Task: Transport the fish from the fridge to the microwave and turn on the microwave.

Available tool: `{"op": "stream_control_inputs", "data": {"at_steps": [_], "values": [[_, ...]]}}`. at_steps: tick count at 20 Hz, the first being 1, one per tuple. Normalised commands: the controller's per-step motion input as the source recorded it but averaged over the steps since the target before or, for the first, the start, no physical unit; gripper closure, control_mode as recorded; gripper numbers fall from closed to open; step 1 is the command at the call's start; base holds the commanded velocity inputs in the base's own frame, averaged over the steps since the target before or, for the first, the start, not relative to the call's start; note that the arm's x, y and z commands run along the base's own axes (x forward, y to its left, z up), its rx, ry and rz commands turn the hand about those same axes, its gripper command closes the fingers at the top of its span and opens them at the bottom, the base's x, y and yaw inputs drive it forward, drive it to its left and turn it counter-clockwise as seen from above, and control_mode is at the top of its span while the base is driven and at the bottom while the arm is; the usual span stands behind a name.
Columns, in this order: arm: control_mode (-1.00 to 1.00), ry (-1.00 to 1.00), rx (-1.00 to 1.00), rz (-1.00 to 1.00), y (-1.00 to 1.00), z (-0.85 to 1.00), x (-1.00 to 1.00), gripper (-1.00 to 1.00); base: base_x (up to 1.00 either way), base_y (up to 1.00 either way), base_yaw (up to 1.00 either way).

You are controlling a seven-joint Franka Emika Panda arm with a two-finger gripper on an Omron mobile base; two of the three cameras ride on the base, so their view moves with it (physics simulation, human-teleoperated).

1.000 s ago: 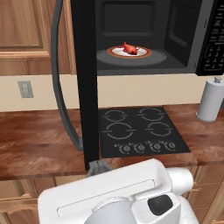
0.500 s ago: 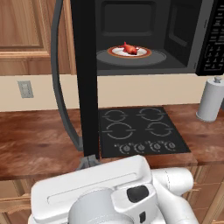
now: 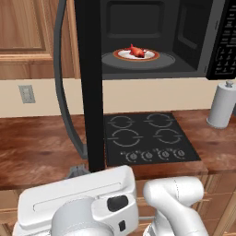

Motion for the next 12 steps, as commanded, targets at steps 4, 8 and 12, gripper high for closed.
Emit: {"op": "stream_control_inputs", "data": {"at_steps": [4,8,12], "values": [[-1.00,0.00,0.00,-0.03,0.28,-0.15,0.19,1.00,0.00,0.00,0.00],[-1.00,0.00,0.00,-0.04,0.30,-0.14,0.20,1.00,0.00,0.00,0.00],[-1.00,0.00,0.00,-0.07,0.25,-0.08,0.18,1.00,0.00,0.00,0.00]]}}
